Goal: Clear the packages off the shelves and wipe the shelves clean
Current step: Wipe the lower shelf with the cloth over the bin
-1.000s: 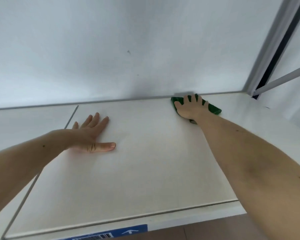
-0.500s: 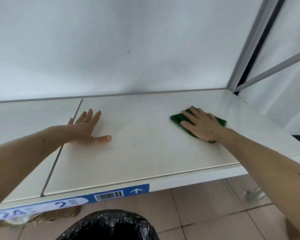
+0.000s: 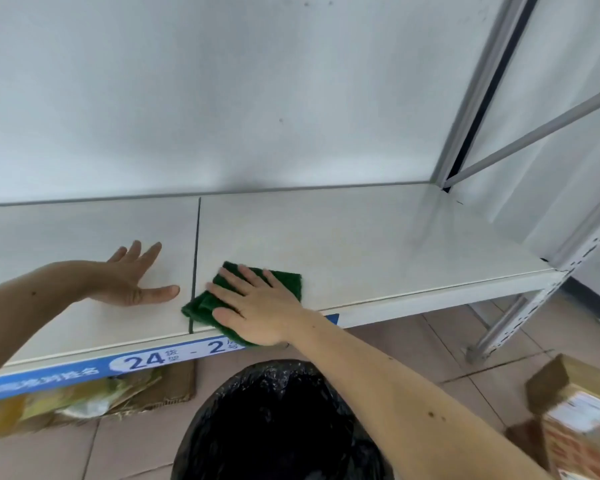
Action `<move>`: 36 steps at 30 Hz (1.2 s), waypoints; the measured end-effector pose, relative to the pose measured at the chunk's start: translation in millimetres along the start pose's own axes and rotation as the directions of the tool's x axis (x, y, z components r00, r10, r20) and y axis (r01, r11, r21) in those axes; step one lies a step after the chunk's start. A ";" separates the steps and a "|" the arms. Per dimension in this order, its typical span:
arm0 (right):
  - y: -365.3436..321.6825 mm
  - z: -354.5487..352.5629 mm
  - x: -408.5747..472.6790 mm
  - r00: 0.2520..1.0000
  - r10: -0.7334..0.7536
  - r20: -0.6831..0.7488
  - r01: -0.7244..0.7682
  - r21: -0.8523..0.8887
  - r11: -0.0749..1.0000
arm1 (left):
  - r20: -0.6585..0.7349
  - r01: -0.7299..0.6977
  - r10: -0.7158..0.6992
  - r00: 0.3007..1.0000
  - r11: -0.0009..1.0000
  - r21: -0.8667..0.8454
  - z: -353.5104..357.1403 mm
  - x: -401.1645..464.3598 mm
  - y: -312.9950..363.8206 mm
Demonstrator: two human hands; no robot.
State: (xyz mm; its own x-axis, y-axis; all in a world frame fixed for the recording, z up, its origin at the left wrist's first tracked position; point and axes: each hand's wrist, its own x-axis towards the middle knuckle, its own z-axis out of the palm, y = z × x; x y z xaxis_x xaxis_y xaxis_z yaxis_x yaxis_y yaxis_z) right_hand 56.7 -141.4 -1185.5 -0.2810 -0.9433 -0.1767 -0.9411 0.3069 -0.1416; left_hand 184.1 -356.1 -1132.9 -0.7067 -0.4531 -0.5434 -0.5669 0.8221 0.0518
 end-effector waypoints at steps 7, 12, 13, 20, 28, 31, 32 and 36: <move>99.3 -5.1 -57.8 0.847 0.527 -0.071 -0.524 0.049 0.850 | 0.052 -0.050 0.050 0.997 0.999 -0.001 17.1 -7.9 -7.4; 87.4 -5.1 -4.9 0.587 0.806 -0.072 -0.791 0.158 0.590 | 0.039 -0.053 0.052 0.998 0.999 0.015 25.1 -1.0 -9.8; 66.5 -5.4 13.0 0.638 0.766 -0.085 -0.751 0.150 0.643 | 0.020 -0.060 0.059 0.998 0.998 0.010 26.3 -0.1 -10.8; -10.6 -10.0 56.9 0.999 0.046 -0.010 -0.046 -0.023 0.999 | -0.091 -0.164 0.161 0.983 0.986 -0.025 28.7 -0.6 -56.3; 116.4 -32.6 131.6 0.659 0.740 -0.135 -0.736 0.090 0.671 | -0.220 -0.027 0.010 0.976 0.997 -0.077 31.0 19.1 -123.9; 89.5 -37.7 183.3 0.722 0.670 -0.174 -0.667 0.083 0.740 | -0.259 -0.024 0.004 0.966 0.997 -0.075 38.1 26.1 -124.7; 69.8 -38.3 199.0 0.786 0.588 -0.190 -0.586 0.074 0.807 | -0.265 -0.023 0.001 0.964 0.997 -0.080 38.7 27.1 -126.2; -13.9 -33.5 223.9 0.950 0.287 -0.121 -0.279 0.080 0.957 | -0.287 -0.048 0.011 0.958 0.991 -0.124 39.3 29.3 -131.9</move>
State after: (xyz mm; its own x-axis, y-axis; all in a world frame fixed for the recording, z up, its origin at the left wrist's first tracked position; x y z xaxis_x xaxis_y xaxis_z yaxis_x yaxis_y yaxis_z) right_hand 0.6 -361.2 -1190.4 -0.5598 -0.8236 -0.0911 -0.8073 0.5669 -0.1642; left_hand 254.8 -464.3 -1188.6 -0.8045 -0.5242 -0.2793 -0.5803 0.7941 0.1811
